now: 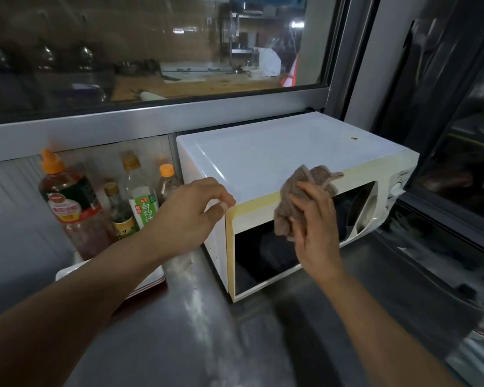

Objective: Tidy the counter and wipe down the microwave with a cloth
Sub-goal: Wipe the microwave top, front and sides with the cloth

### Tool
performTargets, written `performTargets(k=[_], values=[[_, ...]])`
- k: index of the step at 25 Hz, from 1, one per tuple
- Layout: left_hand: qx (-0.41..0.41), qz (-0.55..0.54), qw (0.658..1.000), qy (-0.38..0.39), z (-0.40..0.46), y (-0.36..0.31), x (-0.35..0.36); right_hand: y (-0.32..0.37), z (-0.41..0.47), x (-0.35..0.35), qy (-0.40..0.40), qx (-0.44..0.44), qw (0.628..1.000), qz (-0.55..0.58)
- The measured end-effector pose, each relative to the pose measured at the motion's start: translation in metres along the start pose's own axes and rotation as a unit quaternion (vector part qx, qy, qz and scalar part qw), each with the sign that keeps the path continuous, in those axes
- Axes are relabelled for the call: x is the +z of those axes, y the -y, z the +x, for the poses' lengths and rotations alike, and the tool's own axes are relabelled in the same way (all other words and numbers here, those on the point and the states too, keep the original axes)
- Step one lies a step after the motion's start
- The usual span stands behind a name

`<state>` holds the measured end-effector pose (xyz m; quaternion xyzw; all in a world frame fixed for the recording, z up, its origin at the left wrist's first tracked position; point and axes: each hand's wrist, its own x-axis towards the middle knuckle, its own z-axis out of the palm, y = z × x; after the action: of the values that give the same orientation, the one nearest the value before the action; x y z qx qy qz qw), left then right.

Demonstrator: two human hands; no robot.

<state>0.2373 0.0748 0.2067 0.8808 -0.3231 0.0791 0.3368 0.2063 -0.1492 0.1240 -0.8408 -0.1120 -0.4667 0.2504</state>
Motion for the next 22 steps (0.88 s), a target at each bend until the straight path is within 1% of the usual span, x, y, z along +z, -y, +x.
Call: performTargets(k=[1,3,4,7,9,11,14,17,19,22], values=[[-0.004,0.011,1.000,-0.007,0.000,-0.002,0.001,-0.003,0.001,-0.001,-0.012,0.019,1.000,-0.001],[-0.015,0.034,0.999,-0.020,-0.001,-0.007,0.004,0.012,-0.005,0.006,-0.039,0.062,0.997,0.013],[-0.016,0.050,0.998,-0.030,-0.002,-0.010,0.005,0.027,-0.008,0.014,-0.043,0.061,0.997,0.020],[0.010,0.124,0.989,-0.078,-0.004,-0.018,0.011,0.056,-0.014,0.032,-0.023,-0.013,0.999,0.030],[0.019,0.146,0.983,-0.107,-0.007,-0.027,0.016,0.039,-0.010,0.027,0.004,-0.064,0.998,0.010],[0.005,0.142,0.985,-0.103,-0.003,-0.034,0.021,0.004,-0.004,0.013,0.014,-0.076,0.997,-0.027],[-0.004,0.136,0.987,-0.089,0.003,-0.037,0.031,-0.053,0.007,-0.008,0.005,-0.037,0.998,-0.040],[-0.011,0.134,0.983,-0.122,0.005,-0.037,0.037,-0.095,0.013,-0.023,0.000,0.005,0.999,-0.032],[-0.011,0.133,0.980,-0.147,0.004,-0.036,0.043,-0.119,0.019,-0.034,-0.022,0.077,0.996,-0.044],[-0.022,0.134,0.975,-0.177,0.004,-0.032,0.051,-0.145,0.026,-0.044,-0.064,0.182,0.980,-0.055]])
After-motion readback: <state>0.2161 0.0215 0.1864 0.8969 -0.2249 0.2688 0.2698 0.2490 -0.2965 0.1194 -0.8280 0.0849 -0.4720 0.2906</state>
